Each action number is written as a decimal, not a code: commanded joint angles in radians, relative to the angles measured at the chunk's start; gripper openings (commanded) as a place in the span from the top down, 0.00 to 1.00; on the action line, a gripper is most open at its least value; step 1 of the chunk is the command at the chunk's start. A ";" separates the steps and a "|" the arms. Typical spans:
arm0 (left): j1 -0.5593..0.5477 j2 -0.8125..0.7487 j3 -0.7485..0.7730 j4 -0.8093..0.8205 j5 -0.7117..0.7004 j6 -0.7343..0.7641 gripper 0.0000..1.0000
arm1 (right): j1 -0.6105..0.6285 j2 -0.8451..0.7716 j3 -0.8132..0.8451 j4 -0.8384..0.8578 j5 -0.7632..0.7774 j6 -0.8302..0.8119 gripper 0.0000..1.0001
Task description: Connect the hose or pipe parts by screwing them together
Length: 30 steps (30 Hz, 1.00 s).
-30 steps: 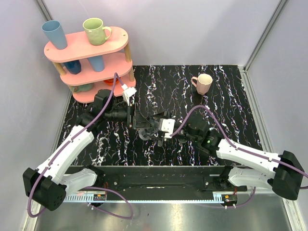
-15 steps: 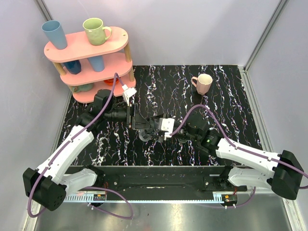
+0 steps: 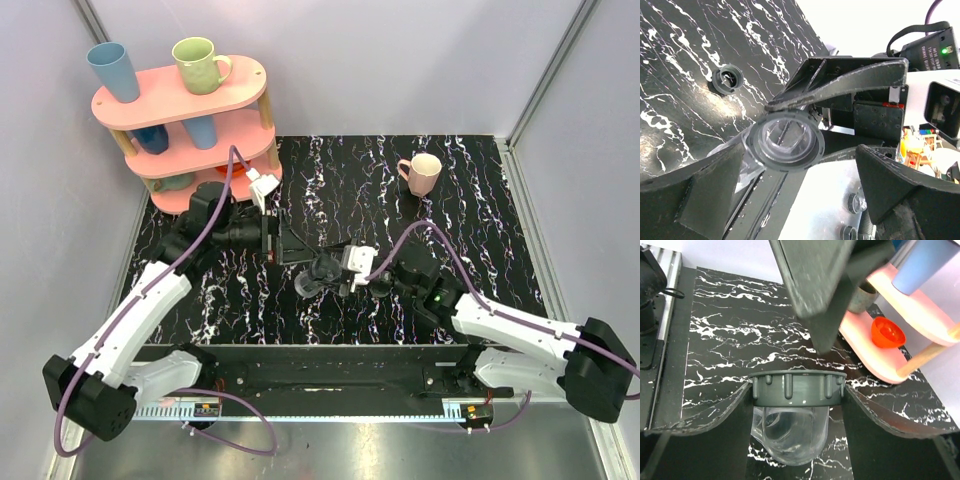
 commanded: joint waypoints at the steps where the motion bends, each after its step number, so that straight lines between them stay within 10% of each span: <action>1: 0.014 -0.056 0.042 0.035 -0.081 -0.025 0.01 | -0.040 -0.088 -0.049 0.168 -0.026 0.079 0.74; 17: -0.018 -0.082 -0.153 0.141 -0.271 -0.148 0.37 | -0.076 -0.267 -0.192 0.320 0.006 0.174 0.76; 30: -0.093 -0.010 -0.198 0.216 -0.307 -0.162 0.39 | -0.076 -0.246 -0.206 0.404 0.071 0.183 0.76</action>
